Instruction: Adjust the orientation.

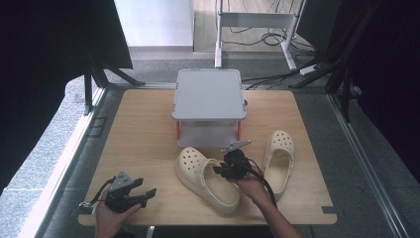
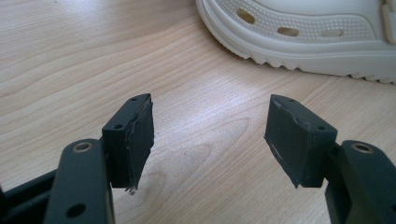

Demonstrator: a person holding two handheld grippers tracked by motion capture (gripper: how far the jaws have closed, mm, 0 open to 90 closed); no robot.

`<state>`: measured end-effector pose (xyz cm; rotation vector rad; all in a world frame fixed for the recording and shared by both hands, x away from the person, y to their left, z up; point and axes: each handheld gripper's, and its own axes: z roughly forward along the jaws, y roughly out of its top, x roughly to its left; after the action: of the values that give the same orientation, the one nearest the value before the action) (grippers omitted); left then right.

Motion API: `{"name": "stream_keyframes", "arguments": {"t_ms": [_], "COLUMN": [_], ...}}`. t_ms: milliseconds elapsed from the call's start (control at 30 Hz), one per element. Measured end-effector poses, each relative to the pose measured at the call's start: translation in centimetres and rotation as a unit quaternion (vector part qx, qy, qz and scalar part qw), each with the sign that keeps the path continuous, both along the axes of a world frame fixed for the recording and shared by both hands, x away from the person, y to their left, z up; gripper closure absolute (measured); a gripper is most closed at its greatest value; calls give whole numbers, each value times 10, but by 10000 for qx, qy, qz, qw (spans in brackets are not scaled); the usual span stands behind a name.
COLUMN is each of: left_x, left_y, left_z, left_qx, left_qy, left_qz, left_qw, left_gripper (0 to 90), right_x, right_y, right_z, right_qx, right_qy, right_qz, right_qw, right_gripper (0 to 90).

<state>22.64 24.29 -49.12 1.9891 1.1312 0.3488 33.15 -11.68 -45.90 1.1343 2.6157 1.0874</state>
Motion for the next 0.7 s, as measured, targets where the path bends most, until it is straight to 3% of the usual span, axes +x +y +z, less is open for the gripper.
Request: {"name": "stream_keyframes", "arguments": {"t_ms": [533, 700], "left_x": [1, 1], "left_y": [-1, -1], "left_z": [-1, -2], "left_qx": [13, 20], "left_qy": [6, 8], "left_qz": [-4, 0], "left_qw": [10000, 10000], "left_gripper": [334, 335], "right_x": [-7, -14], "right_y": [-5, -4], "right_z": [-3, -3], "right_qx": [61, 8], "right_qy": [-60, -96], "right_qz": [-43, -173], "right_qw": [10000, 9998], "right_gripper": [774, 765]}}
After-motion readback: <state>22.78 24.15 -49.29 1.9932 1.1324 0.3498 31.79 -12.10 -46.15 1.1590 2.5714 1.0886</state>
